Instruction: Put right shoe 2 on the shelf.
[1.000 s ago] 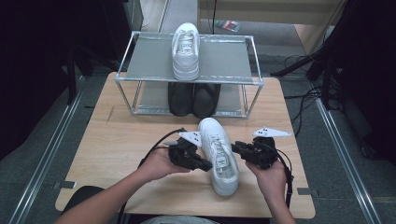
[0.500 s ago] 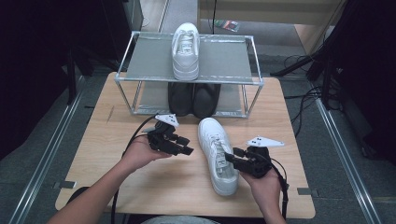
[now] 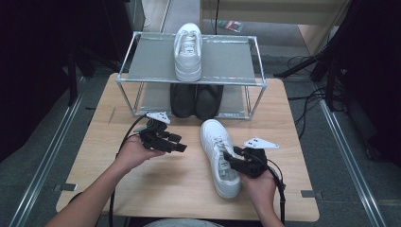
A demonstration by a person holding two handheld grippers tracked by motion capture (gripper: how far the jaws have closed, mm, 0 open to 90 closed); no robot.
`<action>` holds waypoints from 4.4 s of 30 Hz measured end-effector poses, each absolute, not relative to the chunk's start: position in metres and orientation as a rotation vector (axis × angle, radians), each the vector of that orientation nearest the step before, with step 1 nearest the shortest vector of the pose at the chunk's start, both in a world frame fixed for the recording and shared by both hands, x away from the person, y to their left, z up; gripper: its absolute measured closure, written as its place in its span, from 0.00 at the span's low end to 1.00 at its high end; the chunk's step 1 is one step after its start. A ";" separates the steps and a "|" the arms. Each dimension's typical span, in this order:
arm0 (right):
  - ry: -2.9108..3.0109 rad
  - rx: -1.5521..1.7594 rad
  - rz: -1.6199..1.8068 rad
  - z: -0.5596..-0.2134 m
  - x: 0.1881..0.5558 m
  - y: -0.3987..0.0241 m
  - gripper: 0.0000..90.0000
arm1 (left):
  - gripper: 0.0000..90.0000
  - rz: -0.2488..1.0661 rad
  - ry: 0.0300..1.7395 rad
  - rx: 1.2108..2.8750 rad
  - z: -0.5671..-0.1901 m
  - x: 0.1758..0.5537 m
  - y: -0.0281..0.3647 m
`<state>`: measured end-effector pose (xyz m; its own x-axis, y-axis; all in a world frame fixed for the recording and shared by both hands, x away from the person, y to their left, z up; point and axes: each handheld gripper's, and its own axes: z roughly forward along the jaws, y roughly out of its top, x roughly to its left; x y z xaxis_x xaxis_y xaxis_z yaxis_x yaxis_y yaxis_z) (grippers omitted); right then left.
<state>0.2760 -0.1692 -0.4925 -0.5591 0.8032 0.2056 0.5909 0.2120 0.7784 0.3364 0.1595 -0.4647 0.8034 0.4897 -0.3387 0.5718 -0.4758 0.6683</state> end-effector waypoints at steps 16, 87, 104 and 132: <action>2.172 1.406 1.302 -0.503 0.288 -0.169 0.66 | 0.51 -0.122 0.799 2.155 -0.465 0.334 0.164; 2.684 0.646 1.536 -0.391 0.386 -0.179 0.94 | 0.45 -0.013 0.907 2.116 -0.468 0.298 0.238; 2.664 0.746 1.526 -0.317 0.387 -0.198 0.93 | 0.45 -0.019 0.910 2.106 -0.468 0.297 0.238; 2.209 1.305 1.390 -0.270 0.449 -0.213 0.93 | 0.45 -0.026 0.859 2.137 -0.469 0.304 0.226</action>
